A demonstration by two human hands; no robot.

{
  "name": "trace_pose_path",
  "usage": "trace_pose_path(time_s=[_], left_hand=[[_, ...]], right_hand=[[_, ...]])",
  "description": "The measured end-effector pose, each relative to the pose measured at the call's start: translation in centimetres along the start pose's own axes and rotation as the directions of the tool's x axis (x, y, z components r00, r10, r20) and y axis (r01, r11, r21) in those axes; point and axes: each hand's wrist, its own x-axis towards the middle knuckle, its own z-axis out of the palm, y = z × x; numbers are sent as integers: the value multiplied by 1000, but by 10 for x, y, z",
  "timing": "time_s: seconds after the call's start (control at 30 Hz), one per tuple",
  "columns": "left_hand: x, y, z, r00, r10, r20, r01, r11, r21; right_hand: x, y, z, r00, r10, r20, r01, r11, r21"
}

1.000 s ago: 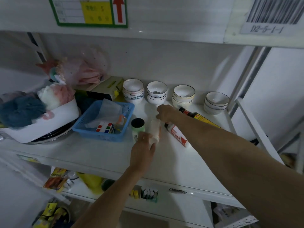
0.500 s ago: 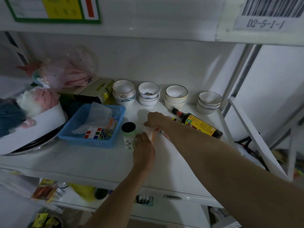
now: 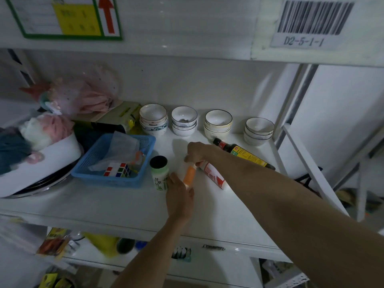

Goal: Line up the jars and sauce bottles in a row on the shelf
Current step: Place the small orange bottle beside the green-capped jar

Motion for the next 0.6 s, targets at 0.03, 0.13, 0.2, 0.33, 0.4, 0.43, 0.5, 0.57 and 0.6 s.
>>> trace_pose_path(time_s=[0.03,0.13,0.2,0.33,0.4,0.43,0.5,0.57,0.6], left_hand=[[-1,0,-1,1000,-16,-2,16,999,-31],[-3,-1,-1,999,-47,-13,44,987,-152],[-3,-2,-1,998,-59,-18,54,974,-221],[-3,-7,-1,999,-38,-16,33,967,-251],[-2,-7,-3,1000,-23,-9,21,974,-227],[-2,-7,-4,1000,-12,-1,11,979,-204],[-2,-6,-5,1000,6,11,-5,989,-151],[-3,-3,-7,1000,6,21,-3,993,-120],[-4,-1,-7,1000,4,30,-1,994,-111]], right_hand=[[-1,1,1,1000,-25,-18,24,999,-46],[-7,5,-4,988,-137,-69,123,976,-179],[-14,4,-8,977,-197,-82,176,960,-218],[-18,3,-12,980,-194,-50,187,976,-115],[-19,4,-17,986,-167,-14,167,986,25],[-23,4,-20,988,-154,12,152,984,87],[-28,4,-24,987,-153,57,145,982,124],[-28,3,-23,985,-168,46,163,983,81],[-29,2,-22,986,-164,25,162,984,68]])
